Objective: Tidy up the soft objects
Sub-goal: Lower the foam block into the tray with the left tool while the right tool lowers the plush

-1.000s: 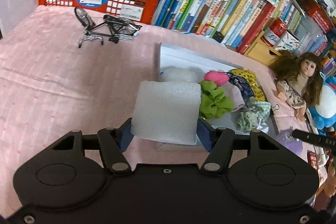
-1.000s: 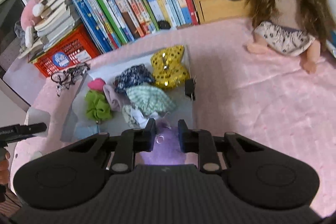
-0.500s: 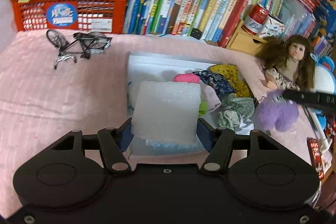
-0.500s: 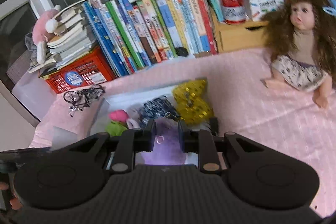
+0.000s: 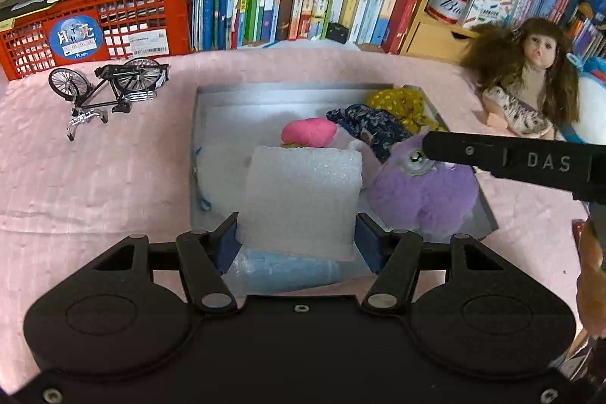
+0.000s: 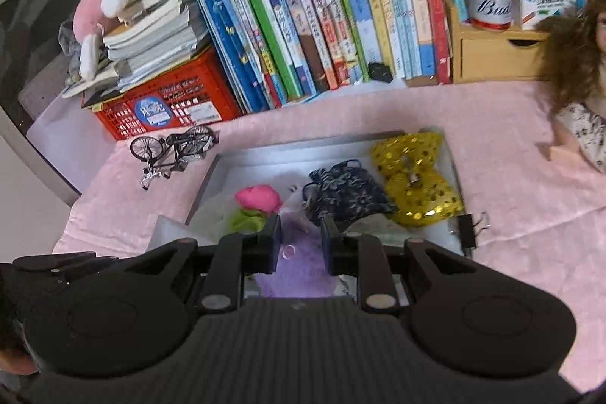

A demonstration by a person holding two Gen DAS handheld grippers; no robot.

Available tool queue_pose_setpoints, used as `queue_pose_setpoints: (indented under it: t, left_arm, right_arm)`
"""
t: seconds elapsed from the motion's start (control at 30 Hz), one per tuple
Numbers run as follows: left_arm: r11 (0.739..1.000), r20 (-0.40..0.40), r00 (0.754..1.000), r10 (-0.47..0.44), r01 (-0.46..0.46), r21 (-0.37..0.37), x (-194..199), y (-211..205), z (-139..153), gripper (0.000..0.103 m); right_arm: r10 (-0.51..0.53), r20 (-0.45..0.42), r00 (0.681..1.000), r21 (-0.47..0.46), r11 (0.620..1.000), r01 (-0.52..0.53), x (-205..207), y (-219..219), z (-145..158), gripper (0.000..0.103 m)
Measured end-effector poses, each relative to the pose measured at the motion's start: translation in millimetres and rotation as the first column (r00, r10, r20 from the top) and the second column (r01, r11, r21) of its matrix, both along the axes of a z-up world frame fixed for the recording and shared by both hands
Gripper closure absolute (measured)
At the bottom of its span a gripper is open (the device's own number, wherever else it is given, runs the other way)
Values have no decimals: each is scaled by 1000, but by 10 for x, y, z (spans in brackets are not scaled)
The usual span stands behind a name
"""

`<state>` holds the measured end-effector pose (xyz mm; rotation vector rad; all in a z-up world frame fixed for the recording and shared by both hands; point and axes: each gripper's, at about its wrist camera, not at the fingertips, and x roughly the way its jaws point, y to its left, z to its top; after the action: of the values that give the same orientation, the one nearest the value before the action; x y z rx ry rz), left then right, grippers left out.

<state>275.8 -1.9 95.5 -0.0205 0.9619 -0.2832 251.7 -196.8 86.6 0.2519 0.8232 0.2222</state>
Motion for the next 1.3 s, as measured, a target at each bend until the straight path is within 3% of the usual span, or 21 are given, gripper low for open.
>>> queue_pose_setpoints:
  t: [0.6,1.3]
  left_arm:
    - [998,-75,995,69,-67,21,467,29,-280,42]
    - [998,-132,990,56,-50,49,475,-17,-450,43]
  right_arm:
    - [-37,-17,999,-11,999,36,309,112,-197,77]
    - [65,-101,993,-128,989,-78,184,266,-377,77]
